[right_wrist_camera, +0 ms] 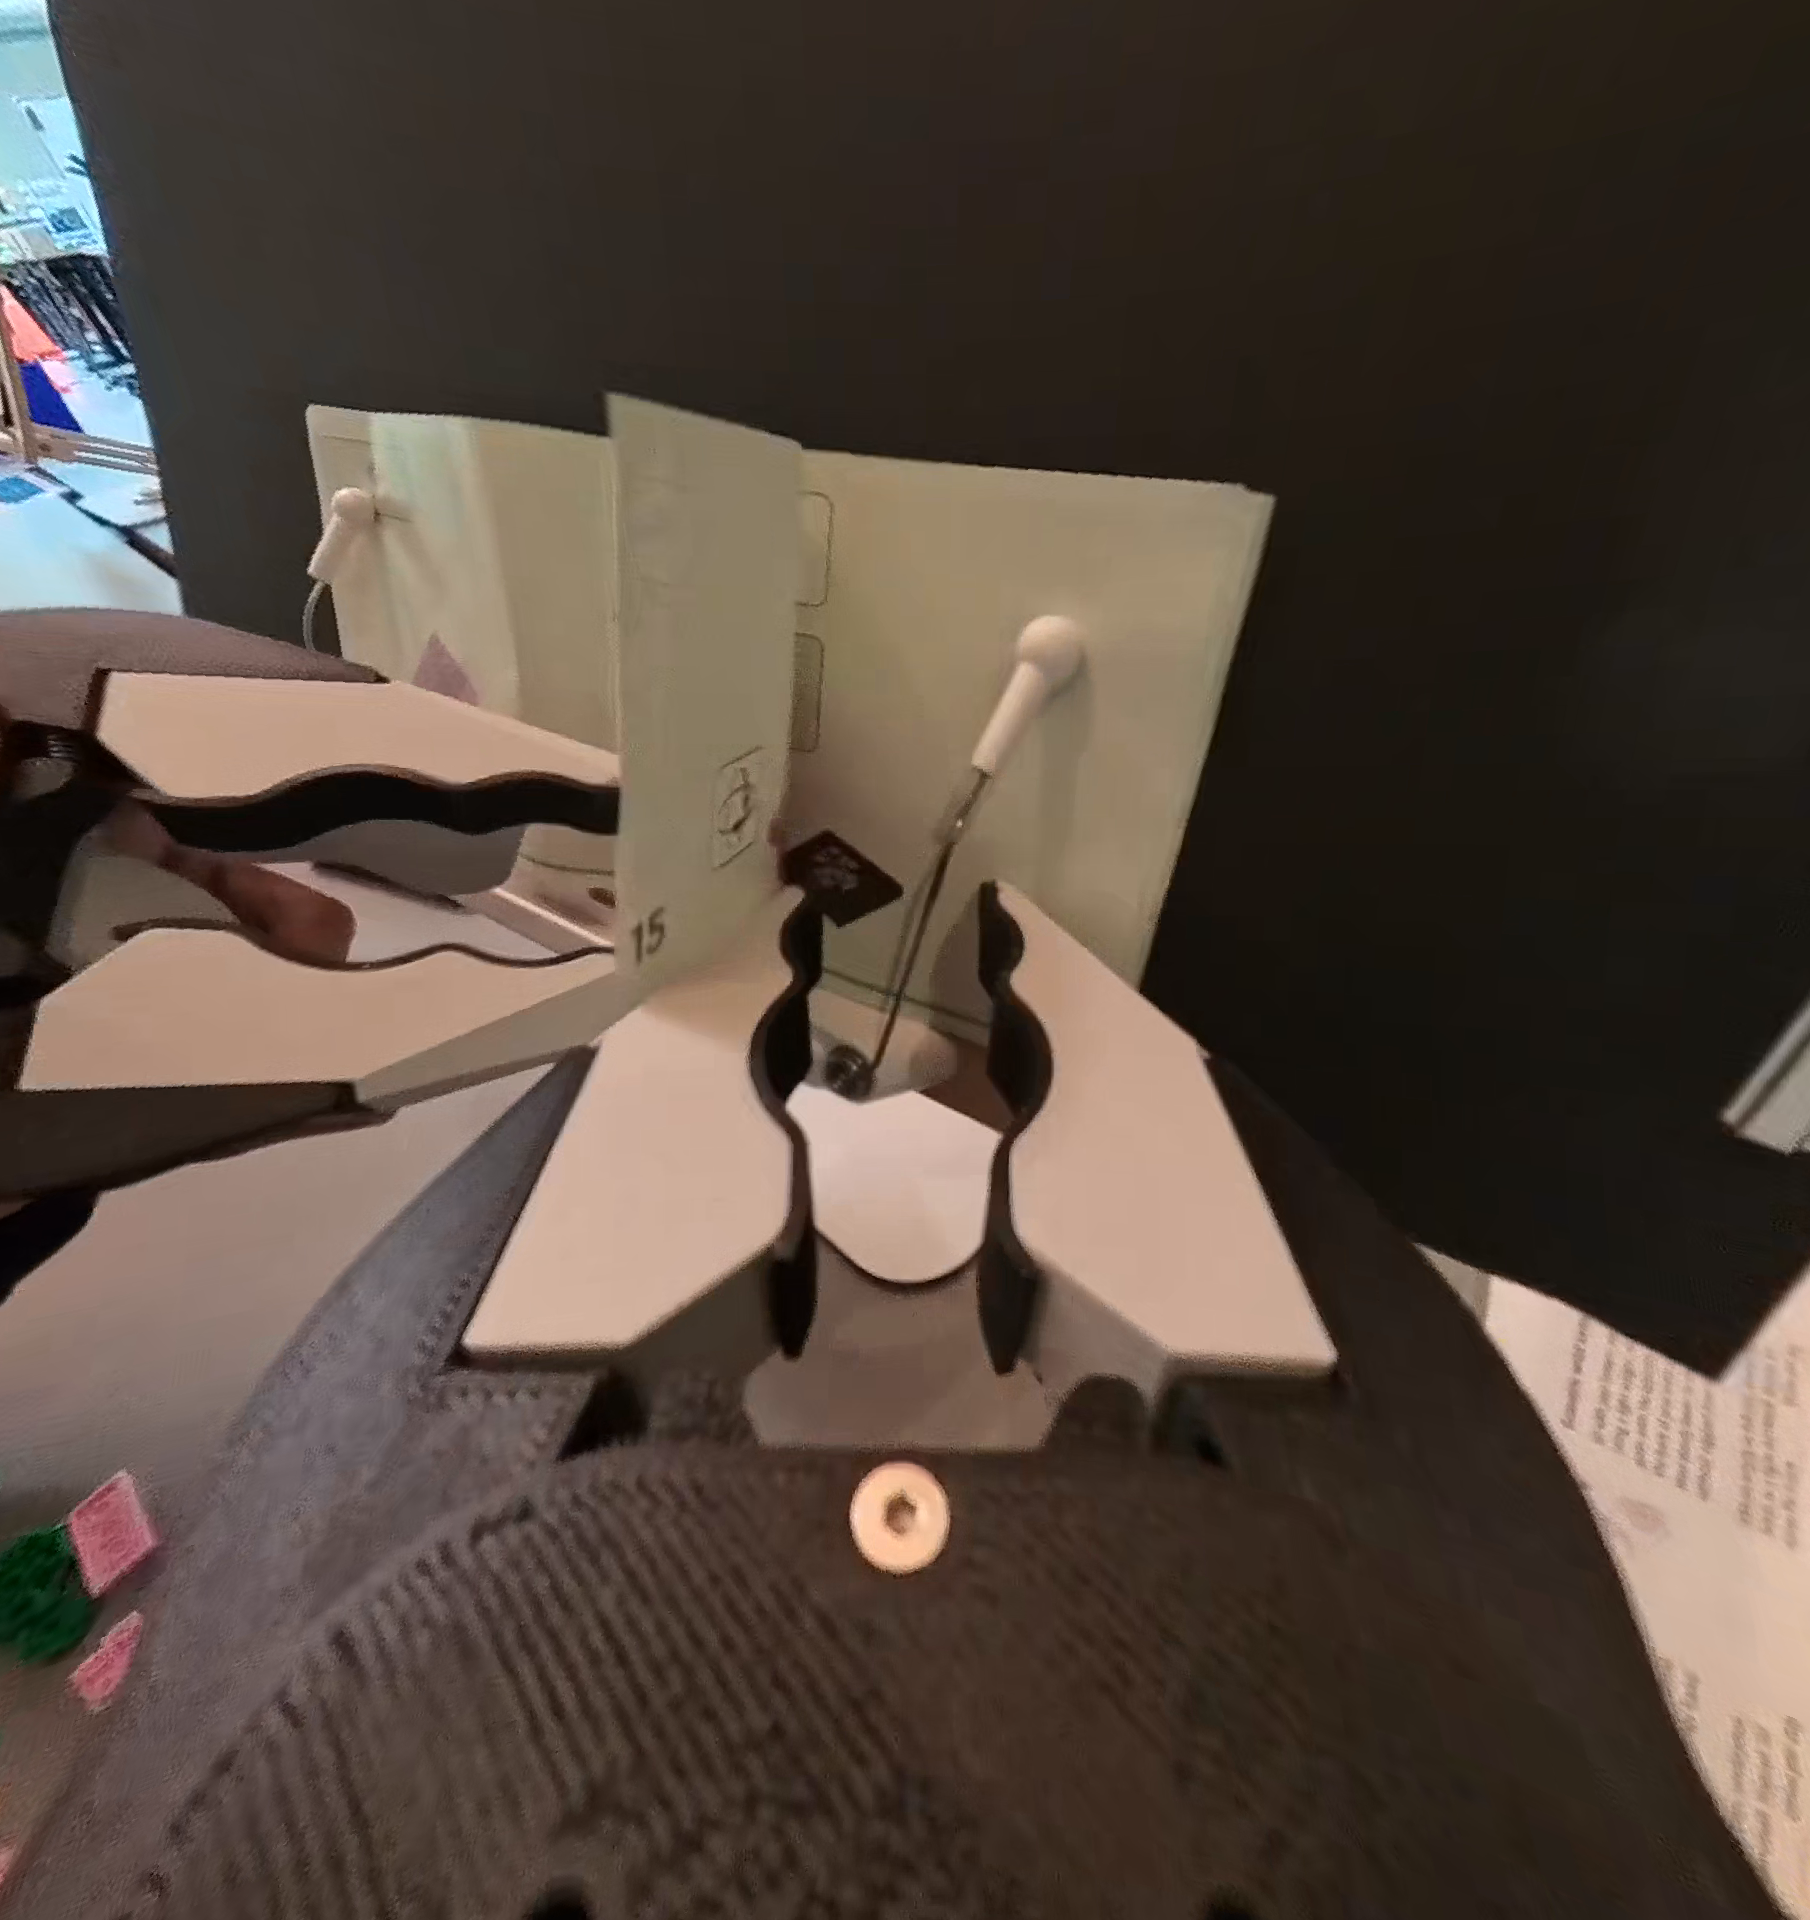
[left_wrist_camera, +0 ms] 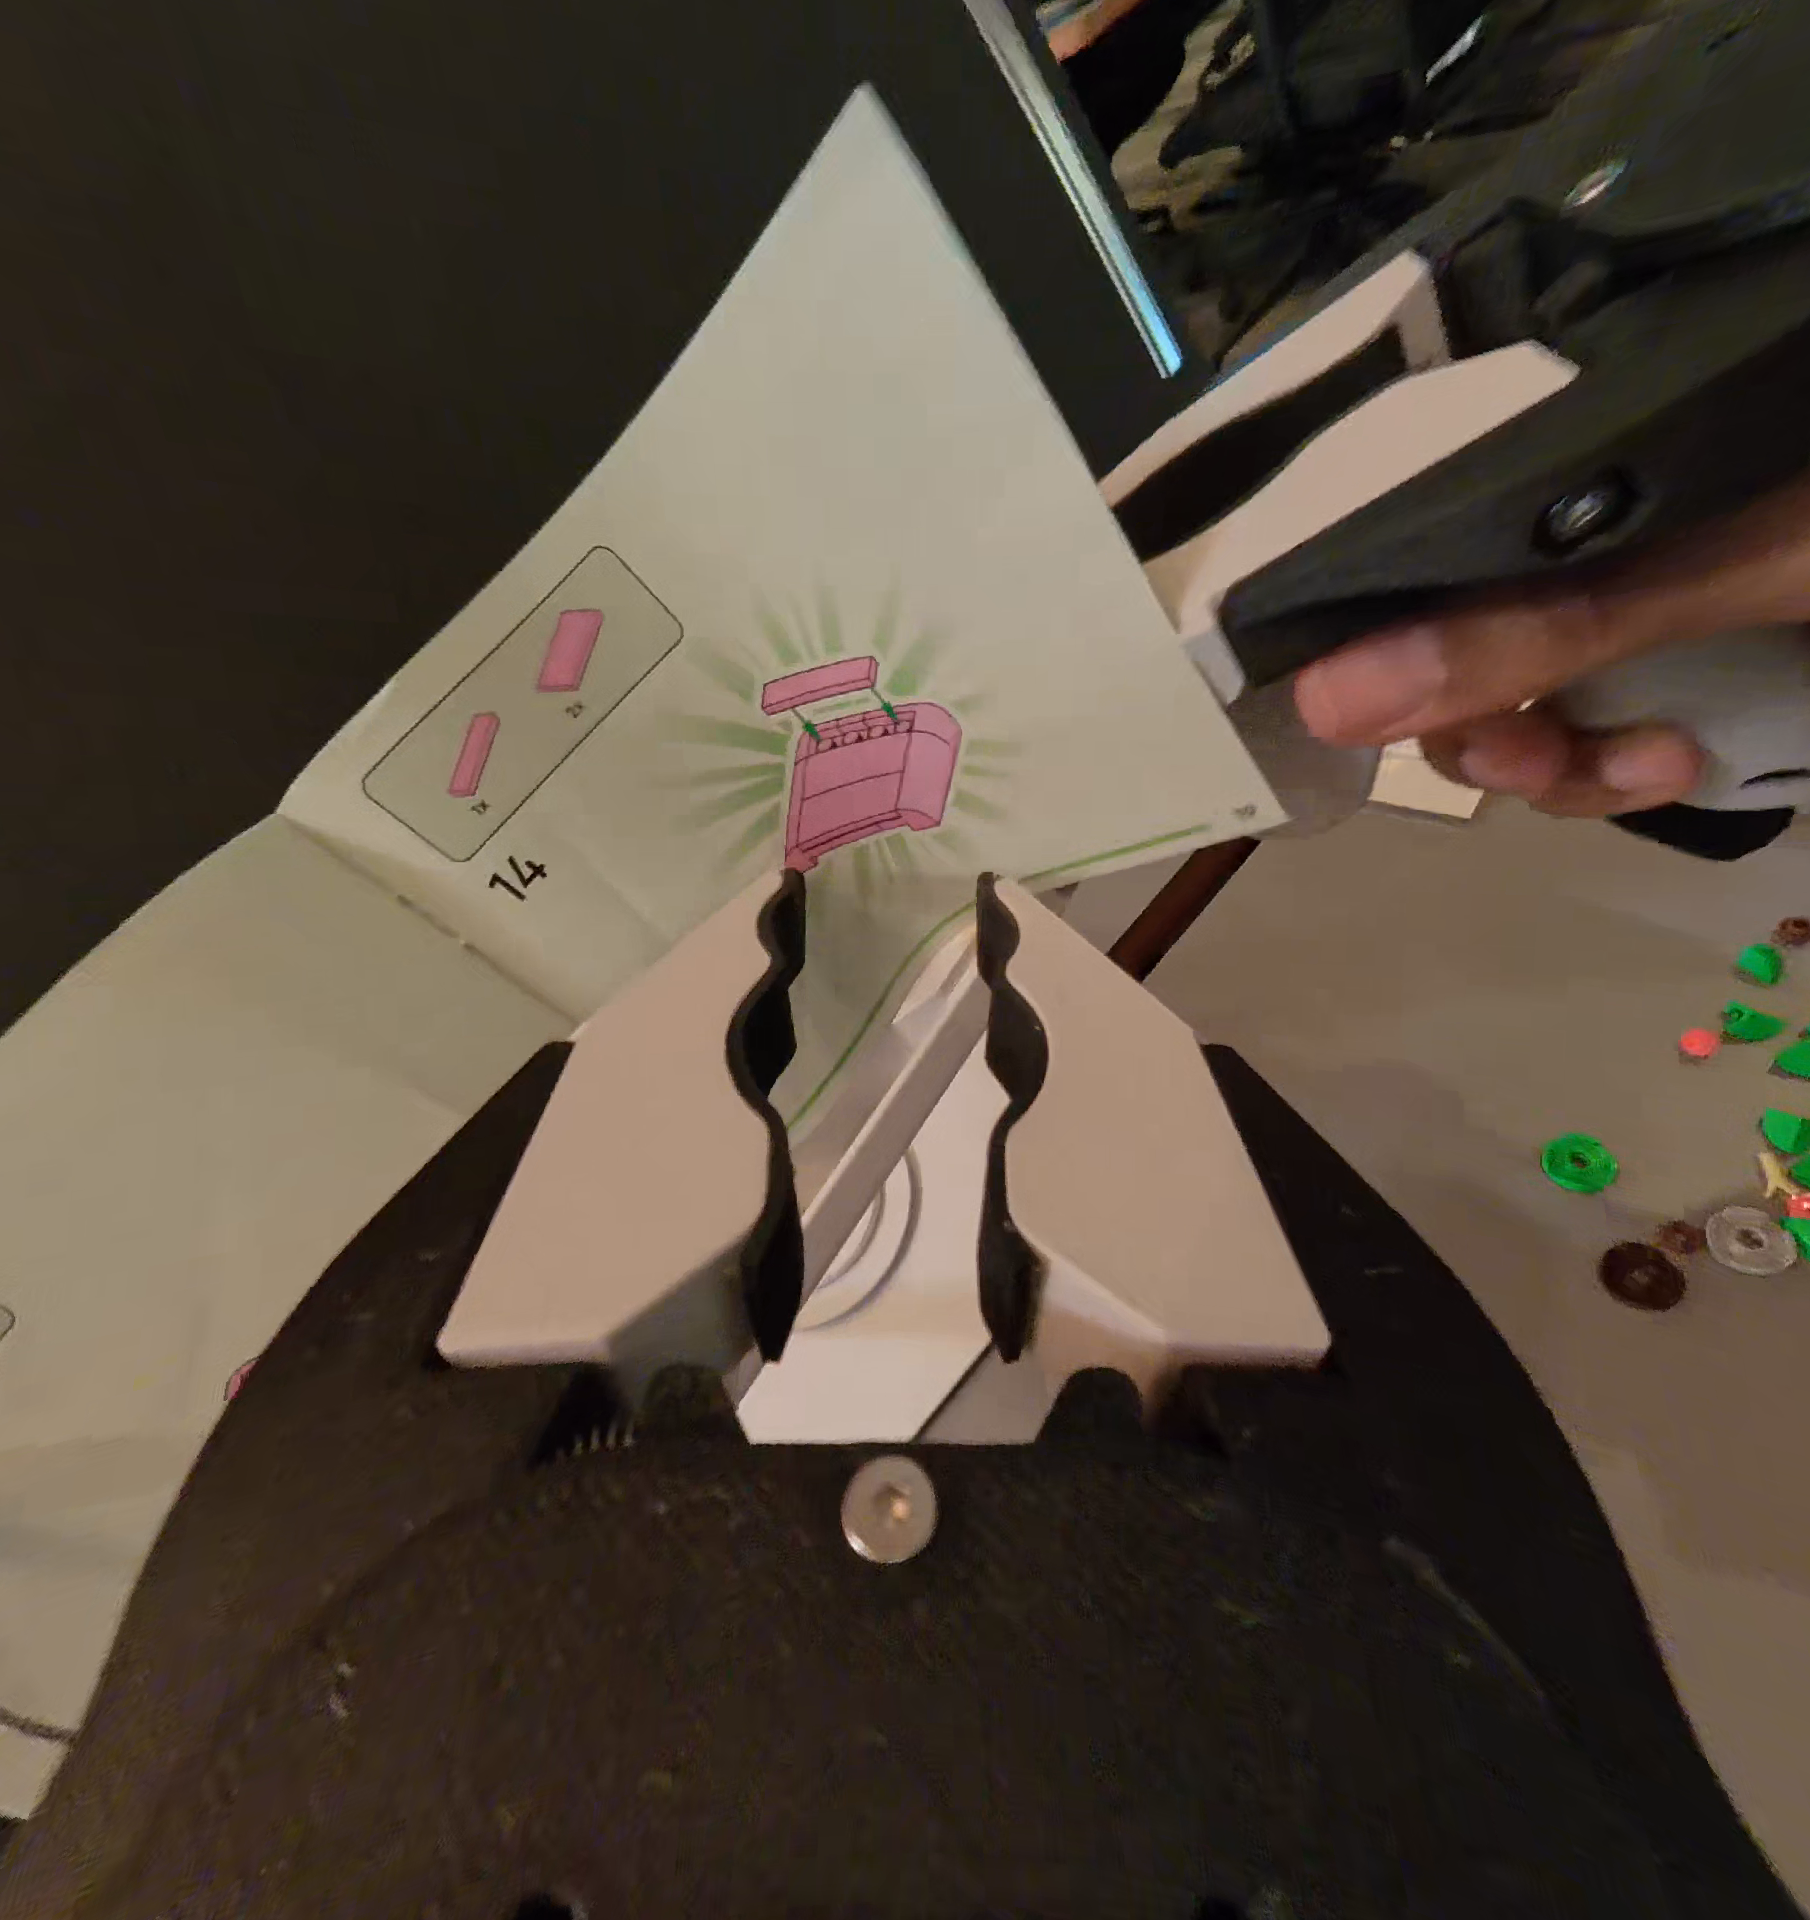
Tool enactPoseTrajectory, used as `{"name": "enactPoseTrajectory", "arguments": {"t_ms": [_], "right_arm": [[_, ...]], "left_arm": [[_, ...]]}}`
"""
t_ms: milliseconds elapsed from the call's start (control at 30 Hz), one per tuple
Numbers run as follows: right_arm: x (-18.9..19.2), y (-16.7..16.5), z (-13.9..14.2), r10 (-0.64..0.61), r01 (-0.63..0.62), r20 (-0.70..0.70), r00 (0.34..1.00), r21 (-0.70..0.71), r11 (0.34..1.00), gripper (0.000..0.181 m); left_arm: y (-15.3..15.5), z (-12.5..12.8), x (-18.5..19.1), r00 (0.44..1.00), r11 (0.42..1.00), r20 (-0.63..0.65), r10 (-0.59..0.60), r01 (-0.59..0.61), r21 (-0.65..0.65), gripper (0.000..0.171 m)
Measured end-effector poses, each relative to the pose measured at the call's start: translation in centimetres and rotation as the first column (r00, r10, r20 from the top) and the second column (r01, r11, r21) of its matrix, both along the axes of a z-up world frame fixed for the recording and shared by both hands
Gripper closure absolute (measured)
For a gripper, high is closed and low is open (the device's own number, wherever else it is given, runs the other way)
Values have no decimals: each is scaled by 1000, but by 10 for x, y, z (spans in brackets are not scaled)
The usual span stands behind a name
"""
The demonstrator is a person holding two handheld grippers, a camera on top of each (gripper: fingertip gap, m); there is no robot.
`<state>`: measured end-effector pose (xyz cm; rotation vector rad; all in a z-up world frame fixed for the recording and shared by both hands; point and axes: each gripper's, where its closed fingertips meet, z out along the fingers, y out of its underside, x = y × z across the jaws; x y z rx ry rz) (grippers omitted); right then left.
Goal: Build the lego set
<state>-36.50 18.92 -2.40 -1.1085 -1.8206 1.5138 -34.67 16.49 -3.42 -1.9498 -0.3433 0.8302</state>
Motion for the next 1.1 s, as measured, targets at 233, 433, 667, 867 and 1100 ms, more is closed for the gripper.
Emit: {"name": "enactPoseTrajectory", "arguments": {"t_ms": [233,433,667,867,1100], "right_arm": [[-9,7,10,-86,89,-72,994,34,995,178],[-6,12,11,-47,47,-36,998,-18,999,178],[3,19,10,-16,18,-37,999,58,998,178],[19,28,6,123,-124,-26,992,-61,990,179],[24,35,-1,131,-132,-21,991,-13,991,178]], "left_arm": [[11,21,-5,997,996,-81,-16,23,82,147],[11,13,-28,998,999,-66,4,-1,39,171],[11,13,-28,998,999,-50,27,-26,25,171],[11,13,-28,999,999,-15,35,-34,22,171],[11,13,-28,999,999,-24,49,-49,6,171]]}}
